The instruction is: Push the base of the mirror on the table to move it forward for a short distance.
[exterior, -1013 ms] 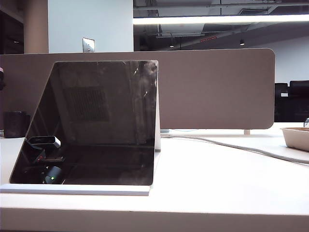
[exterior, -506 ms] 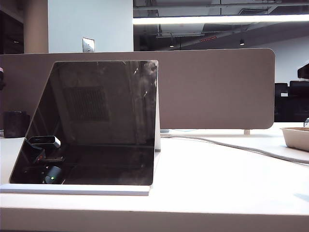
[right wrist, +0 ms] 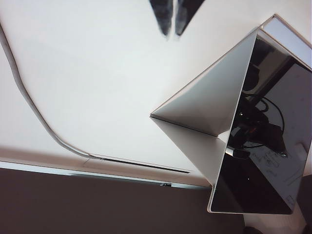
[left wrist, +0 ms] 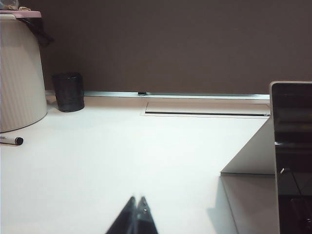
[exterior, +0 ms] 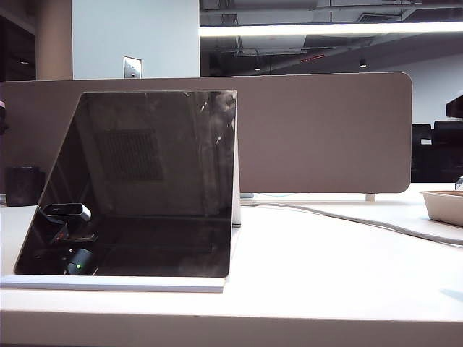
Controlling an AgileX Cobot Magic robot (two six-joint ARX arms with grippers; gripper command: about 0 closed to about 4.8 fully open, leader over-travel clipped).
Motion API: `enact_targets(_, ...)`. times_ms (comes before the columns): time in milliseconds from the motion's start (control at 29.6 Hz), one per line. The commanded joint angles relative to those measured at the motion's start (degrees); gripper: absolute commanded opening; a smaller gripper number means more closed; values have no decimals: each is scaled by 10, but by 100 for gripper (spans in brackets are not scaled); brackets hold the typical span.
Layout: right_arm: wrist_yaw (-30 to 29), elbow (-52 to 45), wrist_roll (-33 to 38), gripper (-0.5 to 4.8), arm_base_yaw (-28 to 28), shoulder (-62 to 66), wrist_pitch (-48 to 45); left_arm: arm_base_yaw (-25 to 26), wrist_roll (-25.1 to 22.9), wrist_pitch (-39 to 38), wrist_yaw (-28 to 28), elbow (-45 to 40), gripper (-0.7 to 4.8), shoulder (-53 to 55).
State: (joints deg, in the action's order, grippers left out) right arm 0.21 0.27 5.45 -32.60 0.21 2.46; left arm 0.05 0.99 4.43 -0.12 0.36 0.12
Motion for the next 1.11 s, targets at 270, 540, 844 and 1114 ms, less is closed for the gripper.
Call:
enact_targets(270,-1,0,-1,22,0,0,-10,-26,100,-38,89,73,3,78)
enact_targets(540,-1,0,-1,22,0,0,-10,-159,50,-82,148,167,3,273)
enact_targets(844,-1,0,-1,22,0,0,-10,-289,76,-86,103,166,3,346)
enact_targets(1114,-1,0,-1,22,0,0,-10,-414,122,-69,-40,166,3,408)
